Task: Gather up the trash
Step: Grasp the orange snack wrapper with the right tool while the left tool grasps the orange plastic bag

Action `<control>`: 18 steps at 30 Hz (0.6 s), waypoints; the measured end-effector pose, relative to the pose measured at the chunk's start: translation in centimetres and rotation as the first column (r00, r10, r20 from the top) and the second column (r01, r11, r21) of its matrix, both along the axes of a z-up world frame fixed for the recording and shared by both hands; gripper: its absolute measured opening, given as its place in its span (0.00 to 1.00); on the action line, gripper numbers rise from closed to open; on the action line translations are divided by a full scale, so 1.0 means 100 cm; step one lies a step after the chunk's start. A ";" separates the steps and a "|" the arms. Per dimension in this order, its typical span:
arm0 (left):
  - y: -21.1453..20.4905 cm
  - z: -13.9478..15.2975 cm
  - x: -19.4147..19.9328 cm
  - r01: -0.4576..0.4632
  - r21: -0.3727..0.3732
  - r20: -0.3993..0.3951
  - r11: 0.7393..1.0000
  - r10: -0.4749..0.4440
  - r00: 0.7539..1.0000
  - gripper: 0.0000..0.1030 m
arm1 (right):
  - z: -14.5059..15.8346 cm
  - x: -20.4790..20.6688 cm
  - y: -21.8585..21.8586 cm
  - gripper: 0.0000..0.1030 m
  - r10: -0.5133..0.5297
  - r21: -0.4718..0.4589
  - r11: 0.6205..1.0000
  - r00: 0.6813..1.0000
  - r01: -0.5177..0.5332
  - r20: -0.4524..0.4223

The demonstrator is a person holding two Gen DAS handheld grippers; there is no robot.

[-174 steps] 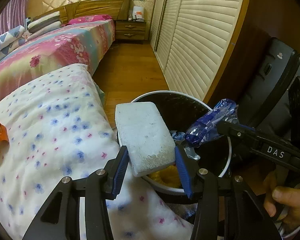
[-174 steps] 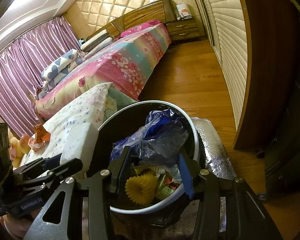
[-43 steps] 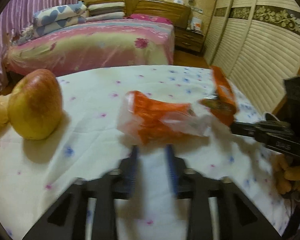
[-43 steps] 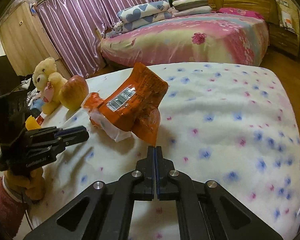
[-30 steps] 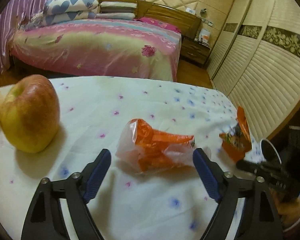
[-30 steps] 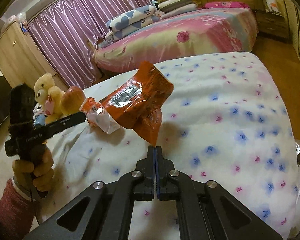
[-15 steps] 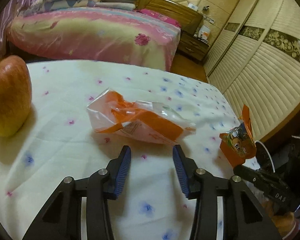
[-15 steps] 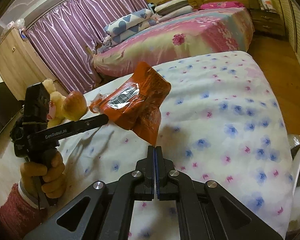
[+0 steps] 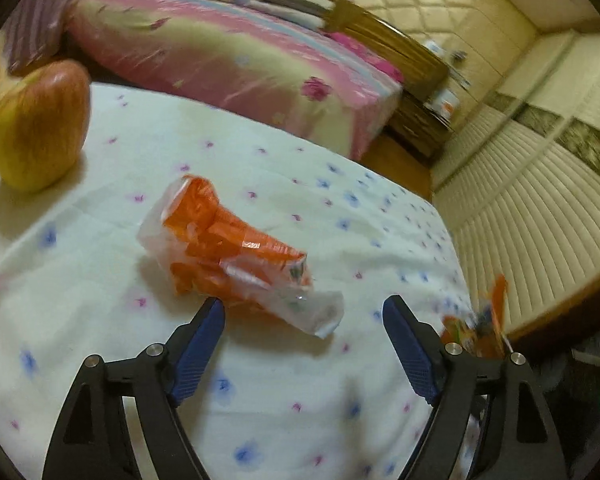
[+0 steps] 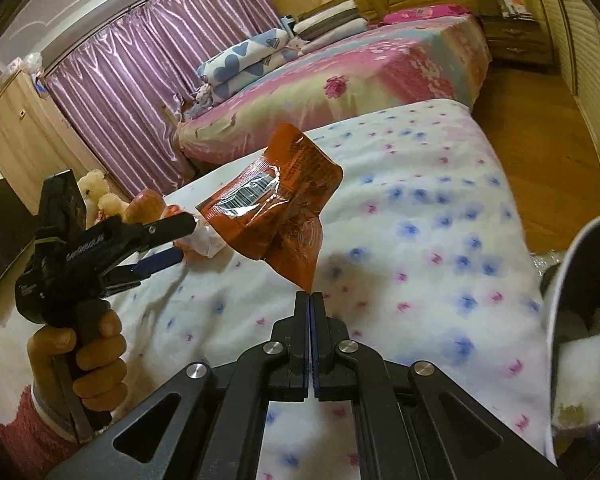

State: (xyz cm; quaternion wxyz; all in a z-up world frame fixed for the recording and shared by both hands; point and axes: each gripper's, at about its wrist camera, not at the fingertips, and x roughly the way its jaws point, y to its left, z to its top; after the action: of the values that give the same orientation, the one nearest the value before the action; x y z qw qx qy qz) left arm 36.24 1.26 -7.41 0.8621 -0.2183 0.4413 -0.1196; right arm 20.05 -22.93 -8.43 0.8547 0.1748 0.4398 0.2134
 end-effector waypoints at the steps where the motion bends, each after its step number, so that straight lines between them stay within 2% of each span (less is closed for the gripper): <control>1: -0.002 -0.002 0.000 -0.018 0.006 -0.009 1.000 0.018 1.000 0.77 | 0.000 -0.001 -0.001 0.00 -0.004 0.001 1.000 1.000 0.004 -0.002; 3: -0.007 -0.007 0.005 -0.054 0.031 -0.034 0.998 0.055 0.998 0.74 | 0.000 -0.002 -0.004 0.00 -0.009 0.003 1.000 1.000 0.009 -0.003; 5: -0.011 -0.007 0.006 -0.071 0.063 -0.020 0.996 0.072 0.997 0.58 | 0.000 -0.004 -0.004 0.00 -0.010 0.004 1.000 1.000 0.010 -0.002; 6: -0.013 -0.007 0.006 -0.062 0.069 -0.016 0.996 0.064 0.998 0.43 | 0.000 -0.005 -0.004 0.00 -0.009 0.004 1.000 1.000 0.009 0.000; 11: -0.015 -0.007 -0.007 -0.028 0.092 0.005 0.995 0.028 1.000 0.37 | 0.001 -0.008 -0.004 0.00 -0.010 0.012 1.000 1.000 0.010 0.003; 18: -0.036 0.001 -0.056 0.124 0.157 0.029 0.980 -0.130 0.991 0.33 | 0.005 -0.020 -0.013 0.00 -0.024 0.015 1.000 1.000 0.024 0.007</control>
State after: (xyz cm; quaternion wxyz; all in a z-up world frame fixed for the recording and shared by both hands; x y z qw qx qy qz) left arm 30.62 -2.30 -7.28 0.8756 -0.1196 0.4453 -0.1438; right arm 18.03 -24.23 -7.98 0.8575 0.1856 0.4330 0.2069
